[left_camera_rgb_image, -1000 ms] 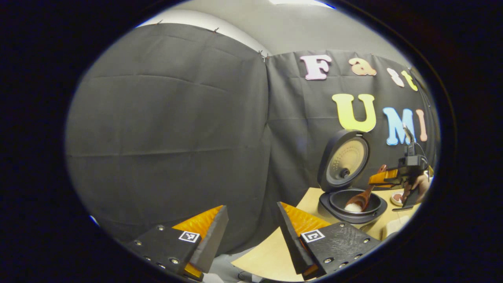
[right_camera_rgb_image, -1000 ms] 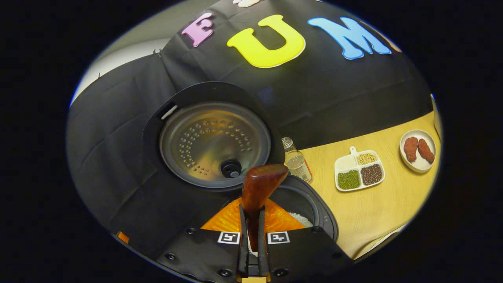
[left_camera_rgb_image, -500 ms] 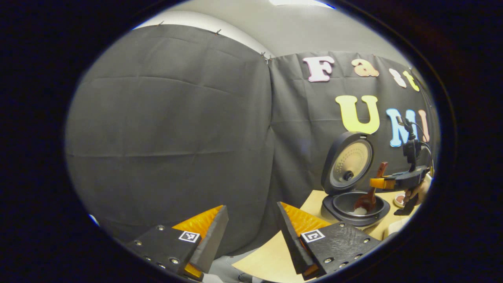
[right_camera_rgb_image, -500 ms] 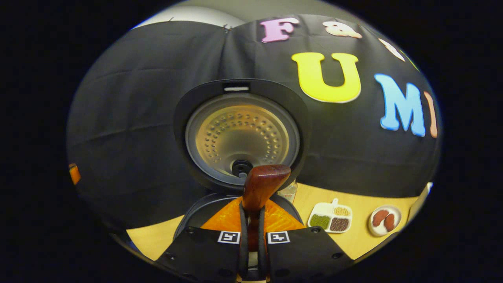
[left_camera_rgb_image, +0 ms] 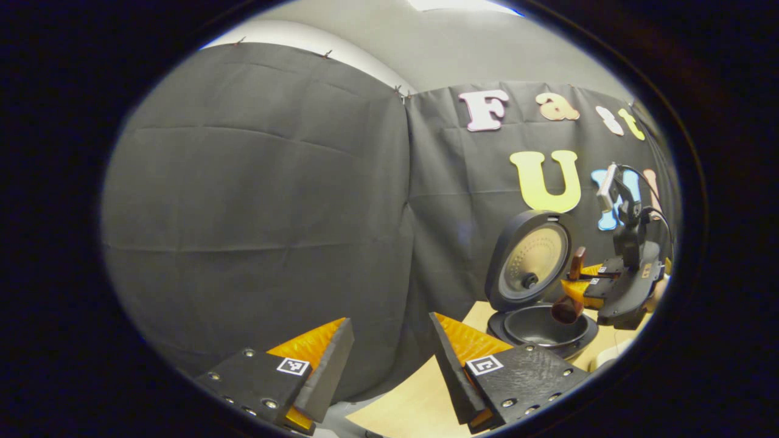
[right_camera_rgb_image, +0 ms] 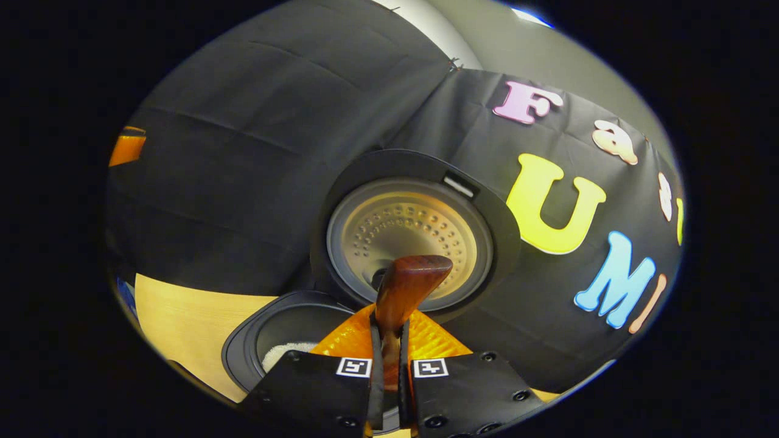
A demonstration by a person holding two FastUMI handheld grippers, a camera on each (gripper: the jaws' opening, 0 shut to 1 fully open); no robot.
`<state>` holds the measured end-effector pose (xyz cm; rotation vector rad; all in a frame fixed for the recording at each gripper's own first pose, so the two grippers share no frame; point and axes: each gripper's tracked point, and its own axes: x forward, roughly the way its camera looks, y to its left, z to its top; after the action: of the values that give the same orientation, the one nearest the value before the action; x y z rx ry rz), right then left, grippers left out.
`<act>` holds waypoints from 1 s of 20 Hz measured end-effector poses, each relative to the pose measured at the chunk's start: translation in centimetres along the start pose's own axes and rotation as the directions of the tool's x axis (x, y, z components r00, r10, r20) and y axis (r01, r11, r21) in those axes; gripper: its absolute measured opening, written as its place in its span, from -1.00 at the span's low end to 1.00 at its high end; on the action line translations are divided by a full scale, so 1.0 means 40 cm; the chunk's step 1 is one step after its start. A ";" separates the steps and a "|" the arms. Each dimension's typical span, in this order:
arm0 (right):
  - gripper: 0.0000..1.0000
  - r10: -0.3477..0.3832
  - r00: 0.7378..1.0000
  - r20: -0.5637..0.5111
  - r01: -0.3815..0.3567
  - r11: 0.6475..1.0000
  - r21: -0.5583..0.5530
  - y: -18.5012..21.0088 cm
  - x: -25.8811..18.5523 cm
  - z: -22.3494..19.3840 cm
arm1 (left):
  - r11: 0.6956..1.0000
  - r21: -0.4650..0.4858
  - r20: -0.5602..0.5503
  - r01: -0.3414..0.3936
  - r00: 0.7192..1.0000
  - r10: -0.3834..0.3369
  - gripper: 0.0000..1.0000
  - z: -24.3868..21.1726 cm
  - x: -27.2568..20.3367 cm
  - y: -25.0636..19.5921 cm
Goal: Close the left gripper, press the button to open the rice cooker; take a wooden spoon from the chopstick holder with the right hand, scoop a spoonful of rice and pour it into the rice cooker, then put the wooden spoon back into the chopstick holder.
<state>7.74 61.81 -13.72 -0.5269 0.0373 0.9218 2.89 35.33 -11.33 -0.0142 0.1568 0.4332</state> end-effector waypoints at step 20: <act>-0.85 -0.135 0.990 -0.041 0.117 0.619 0.777 -0.339 -0.222 -0.017 | 0.977 -0.006 0.087 0.215 0.973 -0.214 0.53 0.105 0.063 -0.233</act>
<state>12.81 48.24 -6.42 0.3065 0.3683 0.6798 9.66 28.11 -7.75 -0.0276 0.0658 0.2185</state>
